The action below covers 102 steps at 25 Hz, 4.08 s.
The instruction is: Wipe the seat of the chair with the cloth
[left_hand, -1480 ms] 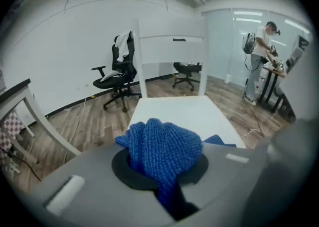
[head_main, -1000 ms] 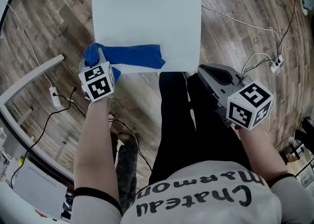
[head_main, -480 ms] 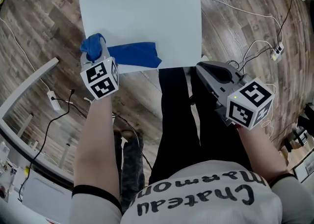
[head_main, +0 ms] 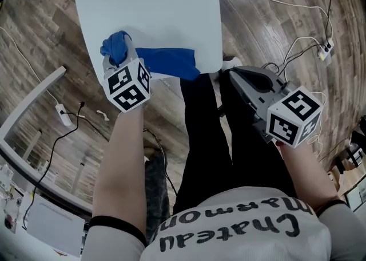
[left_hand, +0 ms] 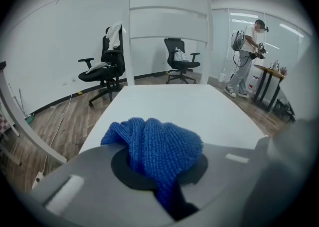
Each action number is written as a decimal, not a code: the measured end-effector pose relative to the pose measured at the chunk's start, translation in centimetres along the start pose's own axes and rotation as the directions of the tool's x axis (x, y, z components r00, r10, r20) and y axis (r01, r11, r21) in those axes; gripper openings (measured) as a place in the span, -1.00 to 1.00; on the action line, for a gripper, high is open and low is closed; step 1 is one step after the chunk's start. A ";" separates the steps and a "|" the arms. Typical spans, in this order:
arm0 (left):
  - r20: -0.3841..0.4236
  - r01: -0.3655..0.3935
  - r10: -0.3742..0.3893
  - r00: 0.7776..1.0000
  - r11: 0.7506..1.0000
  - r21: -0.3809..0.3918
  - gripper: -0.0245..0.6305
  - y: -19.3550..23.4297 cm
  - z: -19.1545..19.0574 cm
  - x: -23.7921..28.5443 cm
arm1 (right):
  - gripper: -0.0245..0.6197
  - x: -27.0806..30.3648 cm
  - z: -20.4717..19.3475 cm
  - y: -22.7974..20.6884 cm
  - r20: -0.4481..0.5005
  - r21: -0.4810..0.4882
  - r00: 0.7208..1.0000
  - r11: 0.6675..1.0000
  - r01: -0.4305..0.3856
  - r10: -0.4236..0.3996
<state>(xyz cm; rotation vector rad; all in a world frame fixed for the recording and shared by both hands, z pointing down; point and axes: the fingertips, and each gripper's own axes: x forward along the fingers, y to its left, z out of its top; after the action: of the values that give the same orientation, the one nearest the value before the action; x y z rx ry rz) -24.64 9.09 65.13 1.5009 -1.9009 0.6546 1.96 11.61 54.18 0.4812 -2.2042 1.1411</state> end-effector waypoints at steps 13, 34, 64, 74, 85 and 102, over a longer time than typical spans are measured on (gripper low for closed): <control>0.010 0.016 -0.016 1.000 1.000 -0.009 -0.82 -12.1 1.6 0.7 | -0.88 -7.4 -1.4 -6.5 0.065 0.033 0.997 0.999 -0.038 0.035; -0.033 0.325 -0.323 0.946 0.944 0.057 -0.82 -30.0 3.1 0.6 | -0.88 -14.2 -2.0 -11.2 0.167 0.042 0.986 0.999 -0.029 0.022; -0.061 -0.171 0.173 0.983 0.984 0.041 -0.81 9.1 -3.8 -8.8 | -0.88 1.9 1.5 7.2 -0.029 -0.152 0.983 0.971 -0.183 0.181; -0.072 -0.129 0.146 0.987 0.971 0.203 -0.89 7.6 -5.3 -5.0 | -0.88 3.6 -1.1 6.7 -0.038 -0.077 0.987 0.984 -0.162 0.159; 0.018 -0.097 0.096 0.995 0.994 0.049 -0.89 -2.1 -4.3 -4.7 | -0.88 -0.4 -2.6 1.7 -0.016 -0.049 0.991 0.990 -0.132 0.132; 0.089 0.005 -0.014 0.996 0.996 0.093 -0.88 -18.4 -1.9 -2.9 | -0.88 -8.5 -5.0 -8.4 0.037 0.003 0.995 0.995 -0.097 0.097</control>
<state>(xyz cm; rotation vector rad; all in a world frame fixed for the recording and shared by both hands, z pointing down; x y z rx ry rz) -5.99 8.17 64.37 1.6217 -1.9527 0.6905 14.77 11.33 55.85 0.4032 -2.2785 1.1973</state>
